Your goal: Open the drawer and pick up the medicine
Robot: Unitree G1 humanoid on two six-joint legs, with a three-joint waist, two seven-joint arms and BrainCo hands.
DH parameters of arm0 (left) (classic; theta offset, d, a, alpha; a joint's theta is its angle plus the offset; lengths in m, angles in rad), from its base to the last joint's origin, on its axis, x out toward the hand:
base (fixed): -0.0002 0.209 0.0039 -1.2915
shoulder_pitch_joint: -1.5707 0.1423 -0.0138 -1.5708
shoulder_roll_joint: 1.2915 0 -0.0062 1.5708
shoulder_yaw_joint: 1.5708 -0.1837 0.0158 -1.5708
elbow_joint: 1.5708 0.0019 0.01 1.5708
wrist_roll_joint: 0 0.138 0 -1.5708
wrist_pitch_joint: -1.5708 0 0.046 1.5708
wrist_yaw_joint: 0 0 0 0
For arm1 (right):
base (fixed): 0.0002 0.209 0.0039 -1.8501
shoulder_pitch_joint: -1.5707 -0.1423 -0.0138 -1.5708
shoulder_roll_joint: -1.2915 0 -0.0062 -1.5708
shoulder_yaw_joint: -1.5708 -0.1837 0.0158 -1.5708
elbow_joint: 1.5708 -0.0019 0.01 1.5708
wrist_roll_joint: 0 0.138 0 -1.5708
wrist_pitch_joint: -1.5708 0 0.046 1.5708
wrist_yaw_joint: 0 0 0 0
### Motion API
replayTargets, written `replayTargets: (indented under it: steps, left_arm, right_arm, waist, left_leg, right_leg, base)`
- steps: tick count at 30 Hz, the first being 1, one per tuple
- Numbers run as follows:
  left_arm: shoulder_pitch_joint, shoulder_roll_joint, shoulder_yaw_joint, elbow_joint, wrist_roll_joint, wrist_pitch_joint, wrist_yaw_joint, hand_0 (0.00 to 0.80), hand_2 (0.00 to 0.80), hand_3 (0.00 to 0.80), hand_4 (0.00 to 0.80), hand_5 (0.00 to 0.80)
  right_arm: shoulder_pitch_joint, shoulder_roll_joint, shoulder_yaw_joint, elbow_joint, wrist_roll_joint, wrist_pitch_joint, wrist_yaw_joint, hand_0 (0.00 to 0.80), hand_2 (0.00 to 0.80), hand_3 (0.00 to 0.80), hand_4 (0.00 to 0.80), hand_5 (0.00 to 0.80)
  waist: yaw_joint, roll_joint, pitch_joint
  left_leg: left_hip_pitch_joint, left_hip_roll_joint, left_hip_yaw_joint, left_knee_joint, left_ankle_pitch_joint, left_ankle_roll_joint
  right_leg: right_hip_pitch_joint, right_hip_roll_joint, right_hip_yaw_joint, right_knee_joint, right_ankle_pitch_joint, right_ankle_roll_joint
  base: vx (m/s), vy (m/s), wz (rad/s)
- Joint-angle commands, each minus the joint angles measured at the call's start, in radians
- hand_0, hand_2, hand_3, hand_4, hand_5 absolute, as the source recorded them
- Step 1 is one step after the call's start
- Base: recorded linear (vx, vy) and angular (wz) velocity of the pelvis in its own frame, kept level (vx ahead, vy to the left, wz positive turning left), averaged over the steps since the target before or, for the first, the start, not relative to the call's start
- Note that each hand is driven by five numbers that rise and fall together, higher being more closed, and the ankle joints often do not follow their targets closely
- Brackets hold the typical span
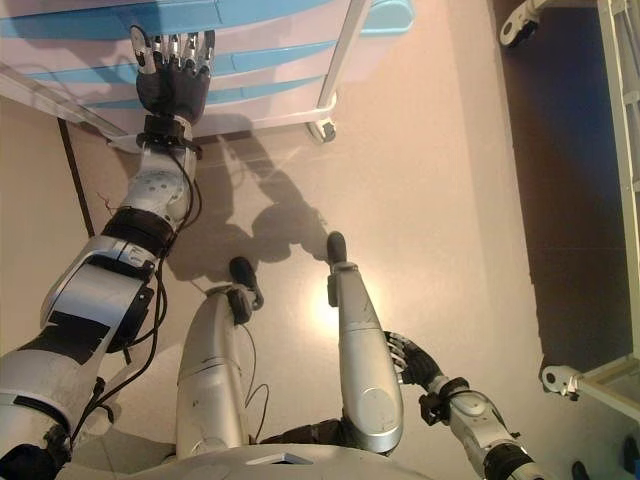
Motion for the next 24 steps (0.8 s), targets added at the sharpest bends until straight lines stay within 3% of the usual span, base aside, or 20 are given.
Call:
replayTargets:
  steps: [1,5,9,10,11,24]
  left_arm:
    - [-0.234,-0.017,-0.059,-0.268,0.136,-0.044,-0.085,0.0,0.0,0.0,0.0,0.0]
    - [-0.242,-0.027,-0.06,-0.288,0.125,-0.077,-0.07,0.0,0.0,0.0,0.0,0.0]
    - [-0.245,-0.028,-0.05,-0.281,0.102,-0.108,-0.129,0.0,0.0,0.0,0.0,0.0]
    - [-0.243,-0.023,-0.05,-0.283,0.103,-0.116,-0.143,0.634,0.634,0.634,0.634,0.634]
    - [-0.241,-0.021,-0.05,-0.285,0.11,-0.12,-0.151,0.8,0.8,0.8,0.8,0.8]
    - [-0.2,-0.012,-0.028,-0.268,0.115,-0.093,-0.226,0.8,0.8,0.8,0.8,0.8]
  right_arm:
    - [-0.061,-0.014,-0.014,-0.113,0.032,-0.07,0.001,0.0,0.0,0.0,0.0,0.0]
    - [-0.061,-0.015,-0.019,-0.113,0.031,-0.07,0.003,0.0,0.0,0.0,0.0,0.0]
    - [-0.066,-0.011,-0.016,-0.098,0.028,-0.077,0.005,0.0,0.0,0.0,0.0,0.0]
    - [-0.065,-0.011,-0.017,-0.1,0.029,-0.074,0.004,0.0,0.0,0.0,0.0,0.0]
    - [-0.065,-0.011,-0.017,-0.101,0.028,-0.072,0.0,0.0,0.0,0.0,0.0,0.0]
    - [-0.057,-0.001,-0.017,-0.087,0.025,-0.074,0.008,0.0,0.0,0.0,0.0,0.0]
  waist:
    - [0.006,0.061,-0.025]
    - [0.005,0.062,-0.025]
    - [0.008,0.061,-0.025]
    - [0.009,0.061,-0.025]
    - [0.01,0.061,-0.025]
    - [0.024,0.058,-0.025]
  left_leg:
    - [0.144,-0.044,0.089,-0.222,-0.035,0.023]
    - [0.145,-0.044,0.093,-0.223,-0.032,0.021]
    - [0.144,-0.045,0.091,-0.218,-0.034,0.021]
    - [0.147,-0.045,0.09,-0.221,-0.034,0.02]
    - [0.148,-0.046,0.091,-0.223,-0.033,0.02]
    - [0.174,-0.042,0.086,-0.235,-0.025,0.013]
  right_leg:
    - [0.024,0.041,-0.065,0.013,-0.022,-0.058]
    - [0.027,0.037,-0.068,0.013,-0.024,-0.061]
    - [0.029,0.037,-0.068,0.015,-0.028,-0.063]
    - [0.033,0.036,-0.069,0.013,-0.029,-0.063]
    - [0.036,0.037,-0.07,0.011,-0.029,-0.063]
    - [0.069,0.03,-0.087,0.009,-0.045,-0.064]
  base:
    - [0.0,0.0,0.0]
    - [0.0,0.0,0.0]
    - [0.0,0.0,0.0]
    - [0.0,0.0,0.0]
    - [0.0,0.0,0.0]
    - [0.0,0.0,0.0]
